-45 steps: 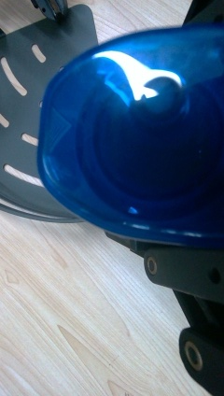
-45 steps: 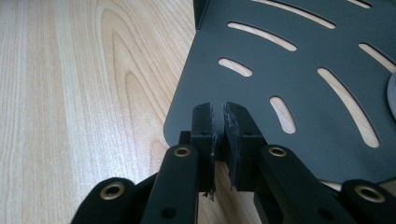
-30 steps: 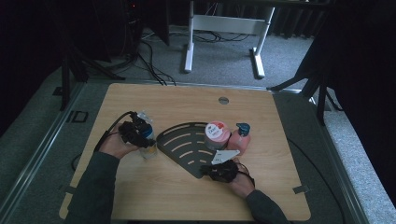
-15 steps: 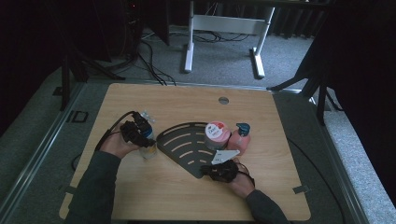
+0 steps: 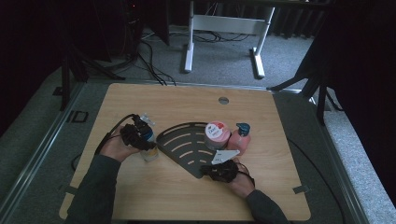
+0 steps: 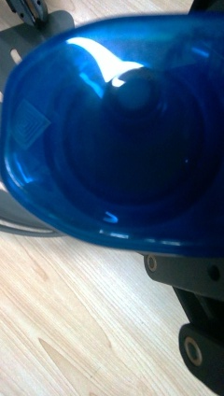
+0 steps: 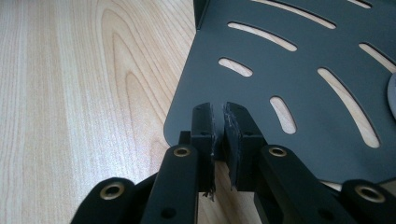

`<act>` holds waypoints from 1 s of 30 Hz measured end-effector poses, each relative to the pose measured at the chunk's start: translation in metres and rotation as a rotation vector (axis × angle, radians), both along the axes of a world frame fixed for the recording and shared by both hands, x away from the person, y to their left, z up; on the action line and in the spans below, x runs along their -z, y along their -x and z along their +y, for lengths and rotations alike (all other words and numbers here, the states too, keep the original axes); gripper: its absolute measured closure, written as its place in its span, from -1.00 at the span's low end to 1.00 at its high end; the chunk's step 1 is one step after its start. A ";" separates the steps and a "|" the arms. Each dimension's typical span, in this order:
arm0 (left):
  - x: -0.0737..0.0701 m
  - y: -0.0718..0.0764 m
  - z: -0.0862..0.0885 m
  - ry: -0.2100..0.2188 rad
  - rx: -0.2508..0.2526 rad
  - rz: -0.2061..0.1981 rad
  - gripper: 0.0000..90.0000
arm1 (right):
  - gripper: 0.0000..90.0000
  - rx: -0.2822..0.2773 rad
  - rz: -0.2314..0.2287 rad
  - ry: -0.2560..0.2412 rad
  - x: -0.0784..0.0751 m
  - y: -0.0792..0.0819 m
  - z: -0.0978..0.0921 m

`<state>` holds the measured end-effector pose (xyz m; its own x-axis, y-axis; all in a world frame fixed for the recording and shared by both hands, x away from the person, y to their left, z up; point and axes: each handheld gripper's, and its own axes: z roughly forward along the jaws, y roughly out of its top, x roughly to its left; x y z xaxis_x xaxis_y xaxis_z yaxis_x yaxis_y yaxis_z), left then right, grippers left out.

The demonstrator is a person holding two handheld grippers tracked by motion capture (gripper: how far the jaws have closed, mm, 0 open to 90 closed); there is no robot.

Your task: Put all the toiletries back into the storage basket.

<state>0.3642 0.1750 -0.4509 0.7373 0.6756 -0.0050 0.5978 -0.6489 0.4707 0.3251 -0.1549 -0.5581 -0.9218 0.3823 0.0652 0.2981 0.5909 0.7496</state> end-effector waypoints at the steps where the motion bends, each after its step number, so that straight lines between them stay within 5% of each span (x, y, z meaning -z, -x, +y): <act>1: 0.000 0.002 -0.002 -0.004 0.012 0.004 0.23 | 0.83 0.000 0.001 0.000 0.000 0.000 0.000; 30: -0.001 0.027 -0.041 -0.001 0.108 0.002 0.23 | 0.83 -0.002 -0.002 0.001 0.000 0.000 0.000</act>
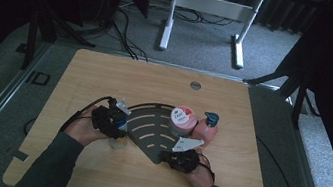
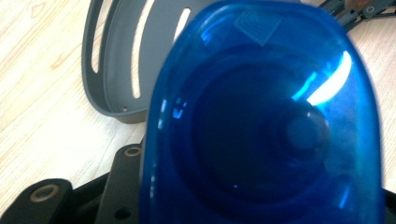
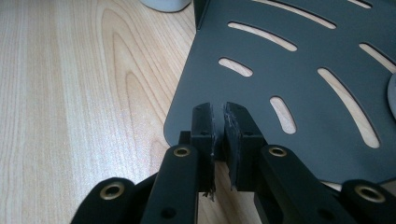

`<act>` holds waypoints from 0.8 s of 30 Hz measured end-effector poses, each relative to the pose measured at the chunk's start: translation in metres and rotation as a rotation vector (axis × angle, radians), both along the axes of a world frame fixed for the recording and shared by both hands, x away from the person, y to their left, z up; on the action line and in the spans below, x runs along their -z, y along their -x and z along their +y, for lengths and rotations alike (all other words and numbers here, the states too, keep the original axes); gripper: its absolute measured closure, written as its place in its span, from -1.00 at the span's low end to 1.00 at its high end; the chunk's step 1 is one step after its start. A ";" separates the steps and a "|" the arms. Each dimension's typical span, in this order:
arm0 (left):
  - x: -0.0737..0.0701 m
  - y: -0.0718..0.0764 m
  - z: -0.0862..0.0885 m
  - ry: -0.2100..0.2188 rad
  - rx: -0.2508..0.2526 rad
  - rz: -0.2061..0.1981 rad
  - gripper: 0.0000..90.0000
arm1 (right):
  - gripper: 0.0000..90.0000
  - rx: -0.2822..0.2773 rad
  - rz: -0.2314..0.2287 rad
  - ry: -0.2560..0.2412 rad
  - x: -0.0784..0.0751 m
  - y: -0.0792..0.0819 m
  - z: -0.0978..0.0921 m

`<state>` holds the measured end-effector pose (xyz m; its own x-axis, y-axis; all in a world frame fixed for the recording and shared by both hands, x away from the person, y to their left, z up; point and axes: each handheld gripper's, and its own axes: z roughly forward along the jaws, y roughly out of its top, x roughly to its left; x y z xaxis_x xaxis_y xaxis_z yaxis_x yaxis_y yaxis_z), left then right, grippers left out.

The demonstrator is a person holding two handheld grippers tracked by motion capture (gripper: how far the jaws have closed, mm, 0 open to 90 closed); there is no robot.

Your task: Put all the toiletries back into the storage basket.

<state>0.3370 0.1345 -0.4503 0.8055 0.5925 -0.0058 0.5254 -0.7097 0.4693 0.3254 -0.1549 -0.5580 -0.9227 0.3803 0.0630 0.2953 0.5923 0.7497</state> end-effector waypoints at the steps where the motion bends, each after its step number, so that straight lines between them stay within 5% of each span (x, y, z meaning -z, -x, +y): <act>1: 0.000 0.001 -0.002 0.000 0.003 -0.001 0.23 | 0.83 0.000 0.000 0.000 0.000 0.000 0.000; 24: -0.004 0.014 -0.037 0.015 0.071 0.010 0.23 | 0.83 0.001 0.002 0.001 0.000 0.000 0.000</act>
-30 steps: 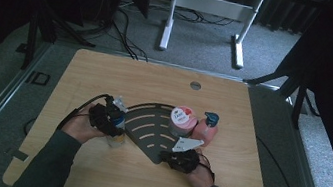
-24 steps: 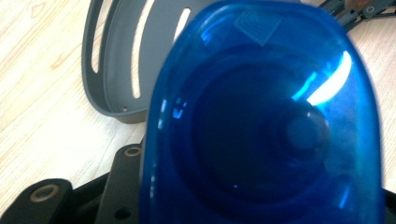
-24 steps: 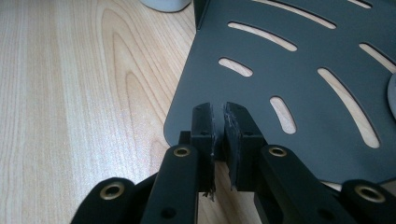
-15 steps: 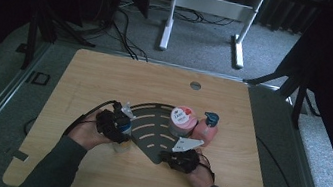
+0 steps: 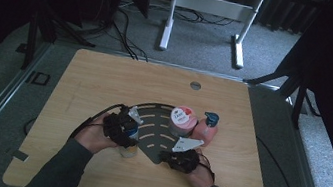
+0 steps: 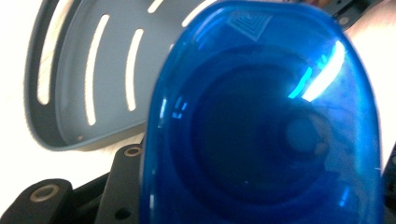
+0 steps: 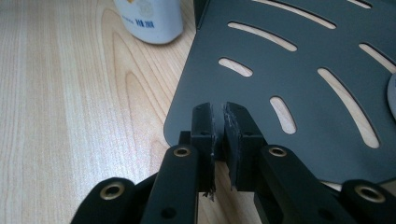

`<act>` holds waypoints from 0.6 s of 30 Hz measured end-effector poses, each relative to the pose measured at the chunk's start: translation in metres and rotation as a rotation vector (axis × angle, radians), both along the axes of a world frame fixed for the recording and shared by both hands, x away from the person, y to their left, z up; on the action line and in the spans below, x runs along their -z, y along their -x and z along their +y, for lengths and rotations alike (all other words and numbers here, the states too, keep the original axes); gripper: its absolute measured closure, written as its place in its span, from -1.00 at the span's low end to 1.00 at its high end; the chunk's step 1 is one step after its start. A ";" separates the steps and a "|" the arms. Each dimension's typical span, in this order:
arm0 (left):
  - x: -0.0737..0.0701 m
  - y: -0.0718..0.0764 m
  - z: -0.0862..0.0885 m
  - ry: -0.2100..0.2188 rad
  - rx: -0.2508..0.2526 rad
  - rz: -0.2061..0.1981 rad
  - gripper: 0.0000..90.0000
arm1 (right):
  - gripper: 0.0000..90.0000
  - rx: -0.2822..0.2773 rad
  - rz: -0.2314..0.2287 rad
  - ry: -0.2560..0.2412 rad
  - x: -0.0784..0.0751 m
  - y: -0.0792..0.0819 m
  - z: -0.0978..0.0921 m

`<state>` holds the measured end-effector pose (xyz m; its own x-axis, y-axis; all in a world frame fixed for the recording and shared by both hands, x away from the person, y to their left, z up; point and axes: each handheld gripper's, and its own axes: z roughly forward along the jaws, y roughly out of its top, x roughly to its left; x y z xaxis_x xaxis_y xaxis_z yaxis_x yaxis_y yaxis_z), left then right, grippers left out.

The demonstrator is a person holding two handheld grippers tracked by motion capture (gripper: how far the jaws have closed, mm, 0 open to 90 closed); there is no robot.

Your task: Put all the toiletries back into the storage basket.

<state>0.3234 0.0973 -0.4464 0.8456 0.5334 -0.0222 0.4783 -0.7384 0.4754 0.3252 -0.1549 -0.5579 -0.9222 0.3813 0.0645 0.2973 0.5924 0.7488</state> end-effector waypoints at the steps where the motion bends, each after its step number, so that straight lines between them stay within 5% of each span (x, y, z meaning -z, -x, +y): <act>1: -0.001 -0.001 -0.004 -0.004 0.008 0.003 0.23 | 0.83 -0.001 -0.001 0.001 0.000 0.000 0.000; 18: -0.003 -0.014 -0.033 -0.004 0.026 -0.005 0.23 | 0.83 0.000 -0.004 0.004 0.000 0.000 0.000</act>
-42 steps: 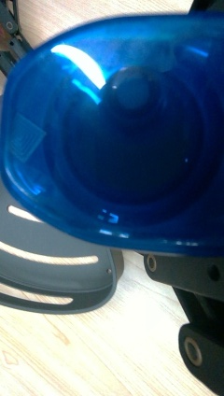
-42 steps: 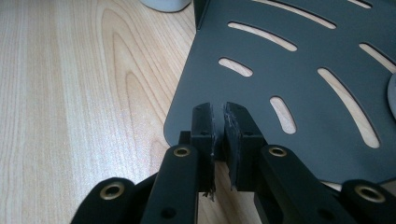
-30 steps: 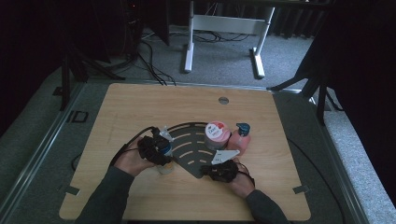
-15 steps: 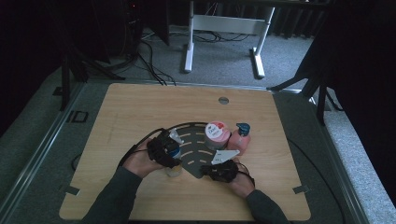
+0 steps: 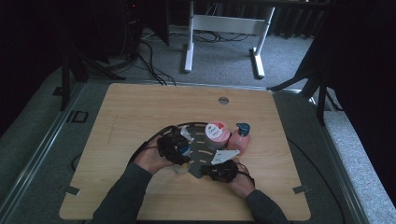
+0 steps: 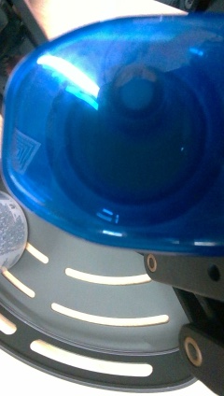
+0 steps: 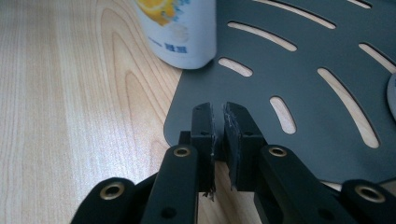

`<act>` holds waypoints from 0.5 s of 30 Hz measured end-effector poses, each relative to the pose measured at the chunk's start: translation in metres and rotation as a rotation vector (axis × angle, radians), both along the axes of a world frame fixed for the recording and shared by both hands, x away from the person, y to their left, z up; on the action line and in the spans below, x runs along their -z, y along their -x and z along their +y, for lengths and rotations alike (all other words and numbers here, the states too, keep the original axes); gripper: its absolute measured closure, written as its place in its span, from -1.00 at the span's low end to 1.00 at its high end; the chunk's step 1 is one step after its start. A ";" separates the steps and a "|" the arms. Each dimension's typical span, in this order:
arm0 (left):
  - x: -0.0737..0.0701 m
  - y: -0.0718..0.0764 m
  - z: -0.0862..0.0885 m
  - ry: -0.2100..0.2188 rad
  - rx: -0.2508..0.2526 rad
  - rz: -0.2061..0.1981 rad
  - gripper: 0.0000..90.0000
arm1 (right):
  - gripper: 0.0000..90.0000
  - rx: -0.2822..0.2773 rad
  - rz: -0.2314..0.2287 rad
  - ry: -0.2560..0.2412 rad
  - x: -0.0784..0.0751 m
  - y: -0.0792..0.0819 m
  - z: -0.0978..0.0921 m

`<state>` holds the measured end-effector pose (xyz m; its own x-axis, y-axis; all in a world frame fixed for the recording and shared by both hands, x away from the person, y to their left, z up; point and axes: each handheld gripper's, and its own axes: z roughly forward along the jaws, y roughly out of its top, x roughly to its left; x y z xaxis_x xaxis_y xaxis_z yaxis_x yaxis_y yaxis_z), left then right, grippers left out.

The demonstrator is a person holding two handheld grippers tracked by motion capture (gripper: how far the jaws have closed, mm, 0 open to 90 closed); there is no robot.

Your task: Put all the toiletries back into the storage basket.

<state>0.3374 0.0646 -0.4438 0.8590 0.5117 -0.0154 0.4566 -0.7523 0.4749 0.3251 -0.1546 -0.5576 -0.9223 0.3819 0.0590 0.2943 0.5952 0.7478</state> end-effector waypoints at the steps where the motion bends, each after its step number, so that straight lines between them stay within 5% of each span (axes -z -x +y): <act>1: 0.000 -0.001 -0.001 -0.002 -0.001 -0.001 0.23 | 0.83 0.001 -0.001 -0.001 0.000 0.000 0.000; 15: 0.001 -0.022 -0.010 0.017 -0.022 -0.015 0.23 | 0.83 0.002 -0.002 0.000 0.000 0.000 0.000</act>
